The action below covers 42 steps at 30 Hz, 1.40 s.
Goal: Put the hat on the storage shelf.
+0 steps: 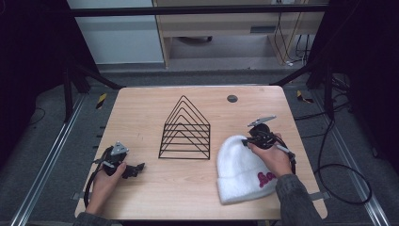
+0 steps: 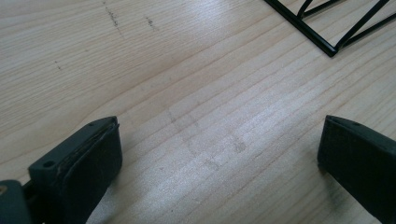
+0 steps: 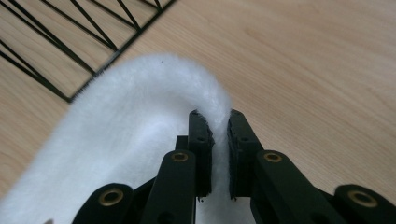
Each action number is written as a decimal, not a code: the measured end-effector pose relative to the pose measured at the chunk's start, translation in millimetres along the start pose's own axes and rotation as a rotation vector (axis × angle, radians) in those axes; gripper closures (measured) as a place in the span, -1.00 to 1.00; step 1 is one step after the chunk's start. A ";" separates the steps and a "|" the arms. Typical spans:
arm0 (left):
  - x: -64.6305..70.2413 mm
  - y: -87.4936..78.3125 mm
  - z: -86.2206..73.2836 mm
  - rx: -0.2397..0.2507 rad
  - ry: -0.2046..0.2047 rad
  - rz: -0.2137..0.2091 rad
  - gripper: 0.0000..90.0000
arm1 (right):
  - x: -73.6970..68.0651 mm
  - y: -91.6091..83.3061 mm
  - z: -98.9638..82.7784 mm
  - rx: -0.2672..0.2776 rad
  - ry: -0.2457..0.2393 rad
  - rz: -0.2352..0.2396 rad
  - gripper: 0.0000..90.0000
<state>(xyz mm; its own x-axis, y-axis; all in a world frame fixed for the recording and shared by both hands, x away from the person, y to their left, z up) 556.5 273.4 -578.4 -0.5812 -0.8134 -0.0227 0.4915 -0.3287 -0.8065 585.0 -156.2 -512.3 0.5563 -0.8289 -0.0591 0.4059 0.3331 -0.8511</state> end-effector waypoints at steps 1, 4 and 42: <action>-0.3 -0.2 -0.3 -0.003 0.005 0.001 -1.00 | -2.2 -6.1 1.3 0.023 -0.004 0.001 0.84; 0.0 -0.2 -0.2 -0.001 0.001 0.000 -1.00 | -7.4 -20.5 2.7 0.067 -0.022 -0.005 0.84; 49.2 -94.1 87.1 0.163 0.165 0.057 -0.89 | -88.0 -175.1 45.8 0.518 -0.150 0.004 0.86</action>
<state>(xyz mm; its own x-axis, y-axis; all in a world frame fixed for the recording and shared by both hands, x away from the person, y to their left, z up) 538.1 222.5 -452.1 -0.6413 -0.7476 -0.1728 0.6172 -0.3687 -0.6951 498.1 -121.0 -334.2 0.6408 -0.7664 0.0452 0.6869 0.5460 -0.4797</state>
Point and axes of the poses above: each handheld gripper's, and its own axes: y roughly forward along the jaws, z roughly out of its top, x roughly to its right, the point moved 10 cm from there along y, roughly forward along the jaws, and after that the axes turned 9 degrees about -x, right-handed, at the moved point
